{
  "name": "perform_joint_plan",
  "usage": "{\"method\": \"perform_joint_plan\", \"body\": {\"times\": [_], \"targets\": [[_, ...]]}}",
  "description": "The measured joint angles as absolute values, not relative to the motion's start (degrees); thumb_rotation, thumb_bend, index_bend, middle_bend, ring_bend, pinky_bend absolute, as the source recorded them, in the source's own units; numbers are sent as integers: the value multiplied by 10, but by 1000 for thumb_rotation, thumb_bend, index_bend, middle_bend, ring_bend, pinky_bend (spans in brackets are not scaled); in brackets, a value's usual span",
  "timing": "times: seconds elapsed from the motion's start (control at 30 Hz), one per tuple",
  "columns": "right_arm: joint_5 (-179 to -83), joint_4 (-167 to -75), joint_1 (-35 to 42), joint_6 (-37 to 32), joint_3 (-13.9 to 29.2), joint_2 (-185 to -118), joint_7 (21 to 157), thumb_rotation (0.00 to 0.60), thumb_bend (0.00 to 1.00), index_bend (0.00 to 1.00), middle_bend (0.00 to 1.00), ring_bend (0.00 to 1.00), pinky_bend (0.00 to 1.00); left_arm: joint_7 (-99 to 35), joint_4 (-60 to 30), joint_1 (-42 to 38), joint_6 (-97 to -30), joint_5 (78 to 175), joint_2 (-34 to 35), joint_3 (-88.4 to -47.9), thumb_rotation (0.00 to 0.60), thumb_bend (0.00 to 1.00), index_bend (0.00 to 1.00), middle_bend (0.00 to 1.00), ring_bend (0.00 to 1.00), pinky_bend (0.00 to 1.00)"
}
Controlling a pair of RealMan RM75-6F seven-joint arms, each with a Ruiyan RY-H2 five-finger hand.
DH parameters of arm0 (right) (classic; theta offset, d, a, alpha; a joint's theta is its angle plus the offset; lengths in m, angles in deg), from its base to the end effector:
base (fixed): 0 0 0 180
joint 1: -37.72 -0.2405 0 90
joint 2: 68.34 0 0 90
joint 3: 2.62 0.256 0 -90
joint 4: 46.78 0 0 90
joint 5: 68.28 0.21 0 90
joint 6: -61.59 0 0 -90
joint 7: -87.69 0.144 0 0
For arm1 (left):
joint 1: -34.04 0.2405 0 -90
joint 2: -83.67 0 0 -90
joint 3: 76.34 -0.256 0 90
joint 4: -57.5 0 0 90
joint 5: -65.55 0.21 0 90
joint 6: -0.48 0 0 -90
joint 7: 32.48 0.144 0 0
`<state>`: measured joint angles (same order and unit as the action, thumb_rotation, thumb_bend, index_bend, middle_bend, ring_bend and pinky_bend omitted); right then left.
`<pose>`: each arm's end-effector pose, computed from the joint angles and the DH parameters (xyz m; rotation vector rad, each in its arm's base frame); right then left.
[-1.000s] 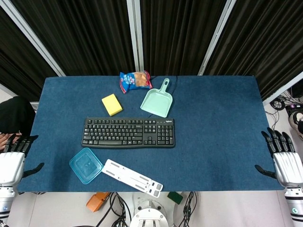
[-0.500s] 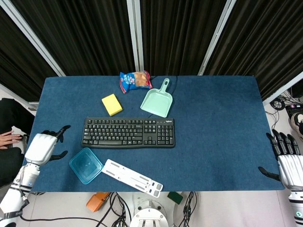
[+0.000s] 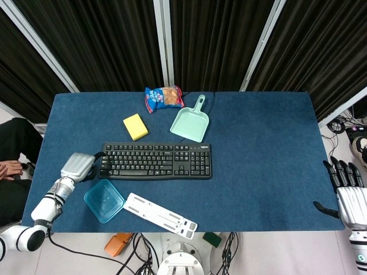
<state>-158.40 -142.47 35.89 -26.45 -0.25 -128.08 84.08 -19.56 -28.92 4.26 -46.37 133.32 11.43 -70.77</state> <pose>-0.3021 -0.1624 0.1792 1.4204 -0.8117 0.8717 -0.2755 0.3033 0.0561 -1.8228 -1.0665 -0.5700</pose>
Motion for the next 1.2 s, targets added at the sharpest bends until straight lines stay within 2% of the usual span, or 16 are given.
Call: {"method": "perform_joint_plan", "body": {"times": [0.73, 0.93, 1.03, 1.1, 1.13, 1.2], "targets": [[-1574, -1416, 360, -260, -3, -1285, 845, 600, 124, 0, 0, 0, 0, -173, -267, 14, -440, 1282, 92, -732, 600, 660, 228, 921, 968, 888], [-1575, -1416, 362, -263, -3, -1284, 845, 600, 125, 0, 0, 0, 0, -170, -280, 15, -464, 1282, 102, -730, 600, 649, 228, 914, 958, 887], [-1573, -1415, 363, -264, -3, -1283, 848, 600, 125, 0, 0, 0, 0, -182, -293, 25, -497, 1293, 111, -725, 600, 603, 228, 882, 928, 884], [-1573, -1413, 363, -265, -3, -1283, 851, 600, 125, 0, 0, 0, 0, -195, -297, 35, -529, 1306, 116, -721, 600, 560, 228, 815, 859, 870], [-1573, -1413, 363, -265, -3, -1283, 852, 600, 125, 0, 0, 0, 0, -202, -299, 41, -545, 1313, 118, -720, 600, 539, 228, 760, 799, 835], [-1571, -1410, 364, -265, -3, -1283, 856, 600, 125, 0, 0, 0, 0, -220, -300, 58, -588, 1330, 121, -717, 600, 498, 223, 635, 663, 689]]}}
